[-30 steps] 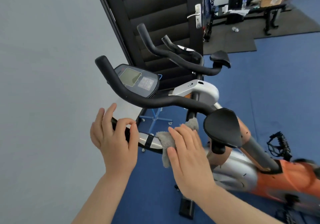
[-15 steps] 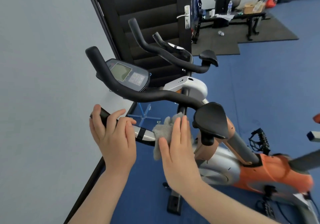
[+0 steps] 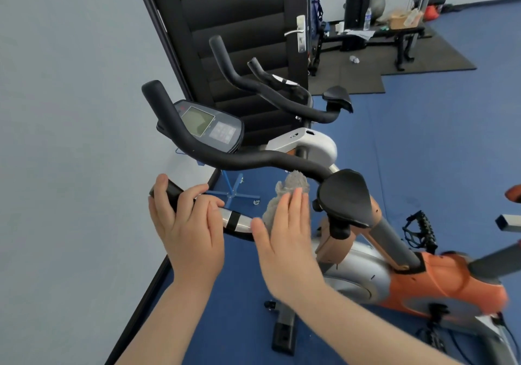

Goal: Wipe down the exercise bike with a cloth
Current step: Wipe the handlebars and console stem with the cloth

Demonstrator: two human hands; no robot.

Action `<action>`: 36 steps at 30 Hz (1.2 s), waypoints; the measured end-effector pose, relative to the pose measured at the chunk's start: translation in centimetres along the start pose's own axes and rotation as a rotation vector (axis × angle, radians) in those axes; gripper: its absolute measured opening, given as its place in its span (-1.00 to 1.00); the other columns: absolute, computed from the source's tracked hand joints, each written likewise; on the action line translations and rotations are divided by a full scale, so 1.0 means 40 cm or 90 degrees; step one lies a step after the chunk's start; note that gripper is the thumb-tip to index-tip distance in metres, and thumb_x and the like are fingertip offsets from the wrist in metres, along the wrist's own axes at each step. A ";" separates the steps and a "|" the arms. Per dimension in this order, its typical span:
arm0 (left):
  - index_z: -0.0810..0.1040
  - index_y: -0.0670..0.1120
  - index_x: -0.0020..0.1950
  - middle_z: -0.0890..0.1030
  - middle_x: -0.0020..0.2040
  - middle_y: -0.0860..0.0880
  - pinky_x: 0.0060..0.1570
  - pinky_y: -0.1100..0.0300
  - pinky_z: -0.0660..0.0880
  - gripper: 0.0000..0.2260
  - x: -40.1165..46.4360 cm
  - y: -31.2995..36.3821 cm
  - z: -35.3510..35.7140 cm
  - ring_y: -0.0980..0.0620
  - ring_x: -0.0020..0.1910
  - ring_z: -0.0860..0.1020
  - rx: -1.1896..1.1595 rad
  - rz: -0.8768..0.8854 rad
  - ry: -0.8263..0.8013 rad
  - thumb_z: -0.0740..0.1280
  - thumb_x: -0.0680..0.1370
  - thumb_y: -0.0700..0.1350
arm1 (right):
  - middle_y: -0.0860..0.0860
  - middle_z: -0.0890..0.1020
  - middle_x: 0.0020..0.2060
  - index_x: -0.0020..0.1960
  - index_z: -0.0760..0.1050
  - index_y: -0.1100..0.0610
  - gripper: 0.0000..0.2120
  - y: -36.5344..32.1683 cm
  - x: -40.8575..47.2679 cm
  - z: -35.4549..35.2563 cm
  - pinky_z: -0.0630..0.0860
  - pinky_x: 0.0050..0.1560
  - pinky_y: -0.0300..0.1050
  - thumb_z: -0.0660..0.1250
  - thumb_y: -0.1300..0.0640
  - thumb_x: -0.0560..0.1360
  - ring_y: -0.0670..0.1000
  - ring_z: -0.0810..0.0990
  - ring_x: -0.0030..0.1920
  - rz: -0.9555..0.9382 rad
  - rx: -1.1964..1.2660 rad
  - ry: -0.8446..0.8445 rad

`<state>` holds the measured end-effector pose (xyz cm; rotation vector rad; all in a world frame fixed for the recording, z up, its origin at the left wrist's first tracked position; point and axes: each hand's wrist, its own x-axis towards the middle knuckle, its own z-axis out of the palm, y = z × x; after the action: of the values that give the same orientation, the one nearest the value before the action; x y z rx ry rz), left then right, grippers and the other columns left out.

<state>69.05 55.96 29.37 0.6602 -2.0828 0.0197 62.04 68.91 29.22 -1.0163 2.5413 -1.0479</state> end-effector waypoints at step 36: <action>0.57 -0.16 -0.13 0.55 0.29 -0.09 0.42 -0.31 0.09 -0.67 -0.005 0.014 0.003 -0.24 0.50 0.07 0.014 -0.016 -0.017 0.05 0.63 -0.15 | -0.04 0.56 -0.12 0.06 0.53 0.11 -0.60 -0.015 0.009 0.028 0.38 0.24 0.01 -0.08 0.05 0.63 0.02 0.51 -0.06 -0.176 -0.043 0.205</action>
<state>68.77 56.49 29.27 0.7042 -2.1024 0.0199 62.55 67.76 28.85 -1.3456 2.7574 -1.2998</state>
